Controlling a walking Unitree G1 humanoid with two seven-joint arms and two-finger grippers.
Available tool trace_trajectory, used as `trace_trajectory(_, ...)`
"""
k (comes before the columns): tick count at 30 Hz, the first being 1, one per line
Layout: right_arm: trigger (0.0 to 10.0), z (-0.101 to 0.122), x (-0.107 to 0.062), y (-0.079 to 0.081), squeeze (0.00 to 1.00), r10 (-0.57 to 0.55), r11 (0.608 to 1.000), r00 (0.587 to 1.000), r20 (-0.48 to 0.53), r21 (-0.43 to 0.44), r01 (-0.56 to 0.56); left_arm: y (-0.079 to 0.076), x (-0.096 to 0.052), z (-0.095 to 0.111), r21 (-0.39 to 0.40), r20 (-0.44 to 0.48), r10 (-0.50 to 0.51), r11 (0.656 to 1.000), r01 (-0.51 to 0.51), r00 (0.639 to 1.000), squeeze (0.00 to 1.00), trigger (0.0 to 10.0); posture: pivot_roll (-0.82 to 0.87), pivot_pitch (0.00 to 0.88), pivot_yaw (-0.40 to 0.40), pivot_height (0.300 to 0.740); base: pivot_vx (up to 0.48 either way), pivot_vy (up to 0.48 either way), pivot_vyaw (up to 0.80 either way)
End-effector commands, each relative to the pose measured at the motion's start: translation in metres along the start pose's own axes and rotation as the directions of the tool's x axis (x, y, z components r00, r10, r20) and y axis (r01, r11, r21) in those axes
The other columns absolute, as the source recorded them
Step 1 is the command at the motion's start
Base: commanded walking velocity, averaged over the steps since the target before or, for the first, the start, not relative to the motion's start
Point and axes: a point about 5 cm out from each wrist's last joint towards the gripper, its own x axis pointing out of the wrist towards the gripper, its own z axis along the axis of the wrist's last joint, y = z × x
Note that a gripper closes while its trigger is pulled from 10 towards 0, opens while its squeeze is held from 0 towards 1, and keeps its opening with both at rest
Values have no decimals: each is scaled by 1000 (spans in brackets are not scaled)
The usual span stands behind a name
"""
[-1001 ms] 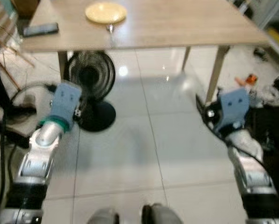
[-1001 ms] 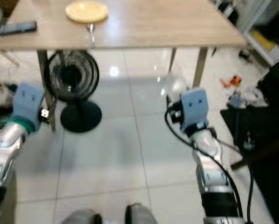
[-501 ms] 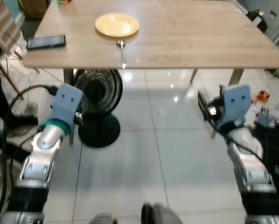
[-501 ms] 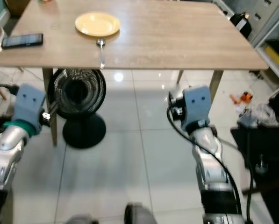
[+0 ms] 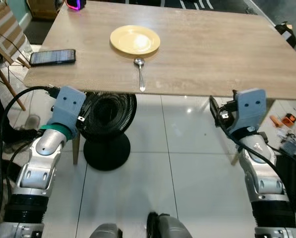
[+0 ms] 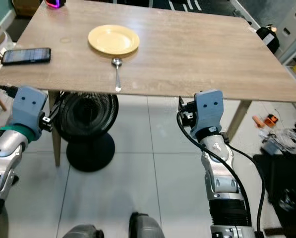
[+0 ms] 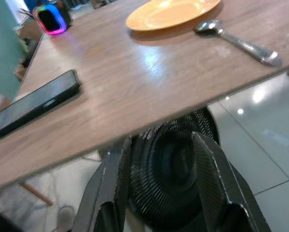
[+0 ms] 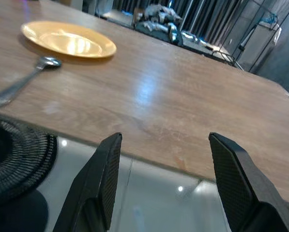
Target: Setting the table
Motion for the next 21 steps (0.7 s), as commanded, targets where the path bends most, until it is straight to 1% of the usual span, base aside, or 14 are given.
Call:
trace_trajectory(1, 10000, 0, -1, 1, 0, 7, 1000, 1000, 1, 7, -7, 2, -3, -5, 12, -21, 3, 1000, -3, 1000, 0, 10000, 64, 0, -11, 740, 450, 0, 0)
trace_trajectory(4, 10000, 1, -1, 6, 0, 23, 1000, 1000, 5, 9, -23, 3, -3, -5, 13, -21, 3, 1000, -3, 1000, 0, 10000, 65, 0, -10, 740, 451, 0, 0)
trace_trajectory(17, 10000, 1, -1, 5, 0, 17, 1000, 1000, 1, 11, -17, 3, -2, -5, 14, -22, 1, 1000, -1, 1000, 0, 10000, 64, 5, -6, 740, 438, 0, 0)
trace_trajectory(19, 10000, 0, -2, 5, 0, 15, 1000, 1000, 0, 11, -15, 3, -2, -6, 5, -29, 6, 1000, -6, 1000, 0, 10000, 64, 6, -6, 740, 309, 0, 0)
trace_trajectory(21, 10000, 0, -2, 5, 0, 14, 1000, 1000, -1, 11, -14, 3, -2, -6, -2, -35, 9, 1000, -9, 999, 0, 10000, 65, 6, -6, 740, 0, 0, 0)
